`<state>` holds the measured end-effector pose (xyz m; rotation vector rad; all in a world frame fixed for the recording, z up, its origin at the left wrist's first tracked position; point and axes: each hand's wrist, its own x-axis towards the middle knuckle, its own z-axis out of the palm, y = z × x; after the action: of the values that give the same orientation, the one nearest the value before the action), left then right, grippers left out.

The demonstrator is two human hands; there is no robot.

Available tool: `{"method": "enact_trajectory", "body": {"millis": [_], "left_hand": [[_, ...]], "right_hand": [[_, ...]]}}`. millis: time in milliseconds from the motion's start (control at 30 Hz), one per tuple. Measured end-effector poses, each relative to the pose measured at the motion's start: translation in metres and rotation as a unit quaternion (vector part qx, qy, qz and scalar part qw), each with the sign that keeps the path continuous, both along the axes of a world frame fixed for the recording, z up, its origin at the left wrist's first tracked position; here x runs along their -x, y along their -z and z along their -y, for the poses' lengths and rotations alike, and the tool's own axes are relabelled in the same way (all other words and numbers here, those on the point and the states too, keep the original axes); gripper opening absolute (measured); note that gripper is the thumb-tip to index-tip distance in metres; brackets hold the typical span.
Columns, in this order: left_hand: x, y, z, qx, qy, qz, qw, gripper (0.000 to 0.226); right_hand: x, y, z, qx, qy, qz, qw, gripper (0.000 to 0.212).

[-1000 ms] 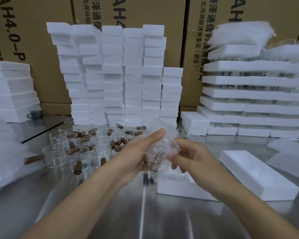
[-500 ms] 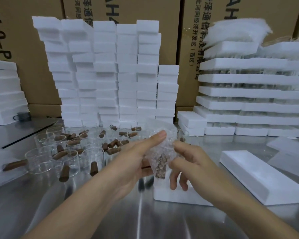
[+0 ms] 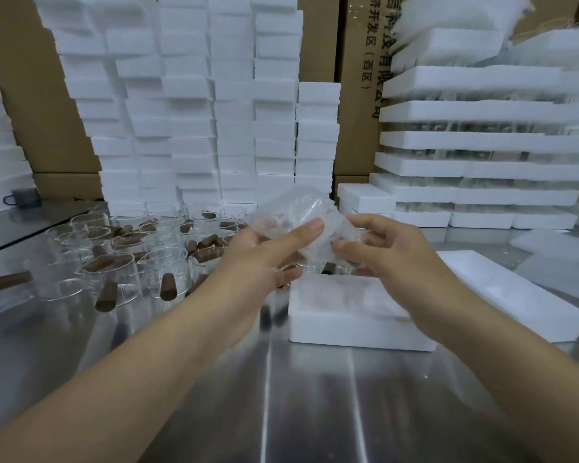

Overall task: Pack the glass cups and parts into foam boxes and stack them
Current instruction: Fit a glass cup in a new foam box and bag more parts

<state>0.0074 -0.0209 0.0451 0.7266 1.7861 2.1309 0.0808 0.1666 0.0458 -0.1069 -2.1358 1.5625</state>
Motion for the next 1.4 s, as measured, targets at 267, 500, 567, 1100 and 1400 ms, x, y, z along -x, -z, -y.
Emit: {"method": "enact_trajectory", "body": {"millis": [267,500,567,1100,1400], "left_hand": [[-0.004,0.013,-0.008,0.21,-0.059,-0.264,0.94,0.034],[-0.008,0.025,-0.009,0.307,-0.094,-0.3,0.898,0.058],[-0.008,0.024,-0.008,0.308,-0.111,-0.294,0.898,0.07],[-0.003,0.009,-0.003,0.193,-0.134,-0.258,0.937,0.04],[-0.008,0.025,-0.005,0.363,-0.054,-0.391,0.844,0.053]], "right_hand": [[-0.013,-0.016,-0.042,-0.047,-0.056,0.046,0.996,0.015],[-0.021,-0.011,-0.052,-0.092,-0.082,0.118,0.985,0.017],[-0.022,-0.01,-0.05,-0.088,-0.088,0.113,0.986,0.02],[-0.016,-0.005,-0.041,-0.209,-0.091,0.124,0.966,0.02],[-0.014,-0.004,-0.041,-0.22,-0.107,0.108,0.964,0.009]]}}
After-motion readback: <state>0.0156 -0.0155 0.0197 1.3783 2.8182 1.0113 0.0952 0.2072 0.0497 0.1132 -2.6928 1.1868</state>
